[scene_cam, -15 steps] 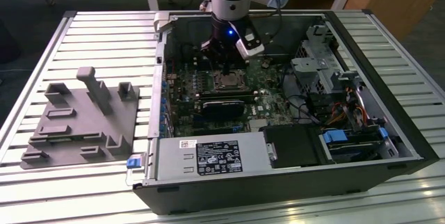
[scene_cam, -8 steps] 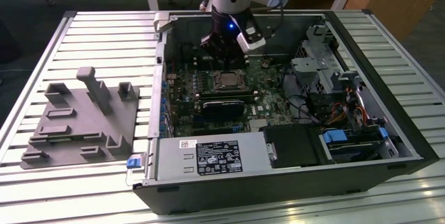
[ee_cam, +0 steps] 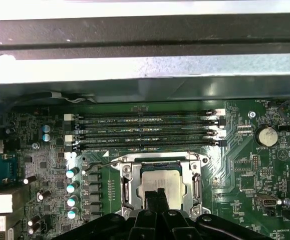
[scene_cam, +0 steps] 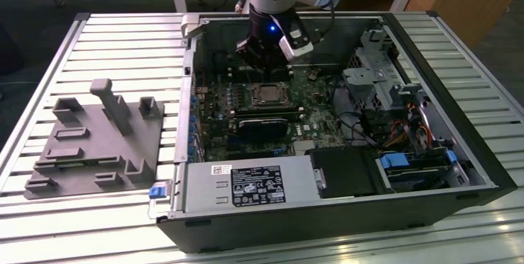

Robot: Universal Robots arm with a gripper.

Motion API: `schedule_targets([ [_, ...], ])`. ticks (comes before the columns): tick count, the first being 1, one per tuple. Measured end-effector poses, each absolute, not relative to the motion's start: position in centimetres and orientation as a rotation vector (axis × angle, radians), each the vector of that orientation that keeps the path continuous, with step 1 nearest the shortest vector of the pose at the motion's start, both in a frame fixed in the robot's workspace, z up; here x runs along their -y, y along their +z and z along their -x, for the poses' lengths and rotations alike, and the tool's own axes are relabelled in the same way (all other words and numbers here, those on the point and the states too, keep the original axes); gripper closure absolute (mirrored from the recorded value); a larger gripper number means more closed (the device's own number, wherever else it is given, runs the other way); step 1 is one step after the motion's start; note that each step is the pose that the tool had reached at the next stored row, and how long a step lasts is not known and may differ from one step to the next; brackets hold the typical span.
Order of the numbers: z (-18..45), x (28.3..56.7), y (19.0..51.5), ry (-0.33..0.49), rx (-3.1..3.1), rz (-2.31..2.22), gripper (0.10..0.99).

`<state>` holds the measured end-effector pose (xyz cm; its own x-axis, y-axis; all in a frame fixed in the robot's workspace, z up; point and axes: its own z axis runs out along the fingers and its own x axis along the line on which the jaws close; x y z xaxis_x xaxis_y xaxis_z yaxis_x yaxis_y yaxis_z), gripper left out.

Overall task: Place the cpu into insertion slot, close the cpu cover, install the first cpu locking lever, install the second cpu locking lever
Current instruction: 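Install the first cpu locking lever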

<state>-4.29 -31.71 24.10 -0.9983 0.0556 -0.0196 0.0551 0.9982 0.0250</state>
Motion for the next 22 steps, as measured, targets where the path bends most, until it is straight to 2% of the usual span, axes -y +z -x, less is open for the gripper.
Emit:
schedule_targets([
  [22, 6.6, 31.7, 24.1, 0.037, -3.12, -0.087, 0.98],
])
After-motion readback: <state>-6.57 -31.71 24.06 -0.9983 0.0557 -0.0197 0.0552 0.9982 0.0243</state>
